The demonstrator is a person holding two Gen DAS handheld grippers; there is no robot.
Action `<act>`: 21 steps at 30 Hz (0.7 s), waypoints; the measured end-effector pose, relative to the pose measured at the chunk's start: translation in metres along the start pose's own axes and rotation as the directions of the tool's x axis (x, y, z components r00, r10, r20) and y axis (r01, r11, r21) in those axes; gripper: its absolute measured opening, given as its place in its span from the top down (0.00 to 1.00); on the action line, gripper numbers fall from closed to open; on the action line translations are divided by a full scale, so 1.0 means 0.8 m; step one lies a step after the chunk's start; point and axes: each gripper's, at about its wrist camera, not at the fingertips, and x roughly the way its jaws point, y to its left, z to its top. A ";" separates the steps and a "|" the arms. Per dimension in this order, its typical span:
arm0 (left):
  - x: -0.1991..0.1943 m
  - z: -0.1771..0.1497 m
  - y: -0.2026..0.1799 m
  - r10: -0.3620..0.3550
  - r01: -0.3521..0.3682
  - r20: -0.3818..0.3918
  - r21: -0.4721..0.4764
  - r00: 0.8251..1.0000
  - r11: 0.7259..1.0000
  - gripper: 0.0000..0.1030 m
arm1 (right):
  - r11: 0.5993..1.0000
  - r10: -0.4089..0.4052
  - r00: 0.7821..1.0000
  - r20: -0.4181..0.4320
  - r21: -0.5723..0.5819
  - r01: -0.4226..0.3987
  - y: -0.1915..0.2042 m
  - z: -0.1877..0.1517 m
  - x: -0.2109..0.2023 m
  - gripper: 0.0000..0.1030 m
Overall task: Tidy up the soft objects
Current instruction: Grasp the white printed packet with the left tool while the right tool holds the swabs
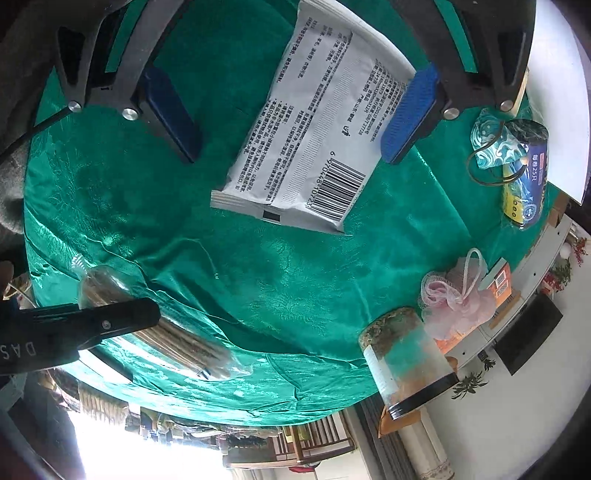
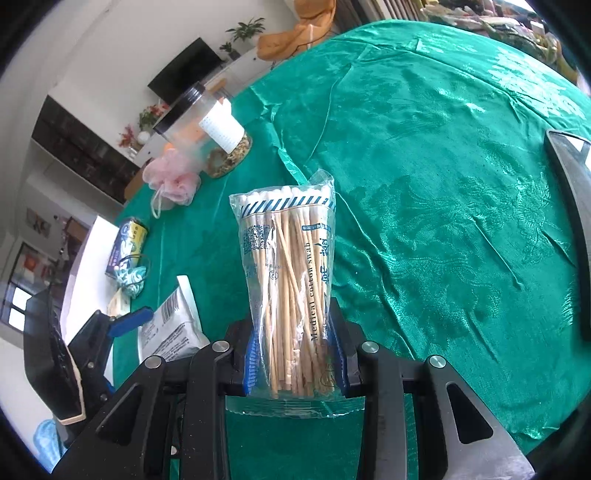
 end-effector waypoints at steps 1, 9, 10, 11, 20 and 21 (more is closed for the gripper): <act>-0.004 0.001 0.009 0.015 -0.014 0.009 -0.048 1.000 0.999 0.38 | 1.000 0.002 1.000 0.003 0.000 -0.002 0.000 0.000 -0.003 0.67; -0.110 -0.017 0.094 -0.107 0.192 0.219 -0.413 0.970 0.890 0.87 | 0.994 0.054 0.998 0.025 -0.097 -0.051 0.056 -0.004 -0.040 0.67; -0.115 -0.023 0.103 -0.106 0.192 0.218 -0.425 0.970 0.885 0.87 | 0.990 0.067 0.997 0.031 -0.127 -0.063 0.072 -0.005 -0.046 0.67; -0.116 -0.028 0.111 -0.103 0.187 0.209 -0.438 0.972 0.879 0.87 | 0.985 0.083 0.996 0.036 -0.153 -0.077 0.088 -0.007 -0.051 0.67; -0.108 -0.041 0.095 -0.030 0.088 0.175 -0.337 0.984 0.937 0.03 | 0.975 0.161 0.982 0.101 -0.170 -0.142 0.129 -0.010 -0.097 0.67; -0.098 -0.035 0.086 -0.035 0.079 0.153 -0.296 0.988 0.952 0.02 | 0.977 0.154 0.983 0.102 -0.165 -0.136 0.126 -0.010 -0.098 0.67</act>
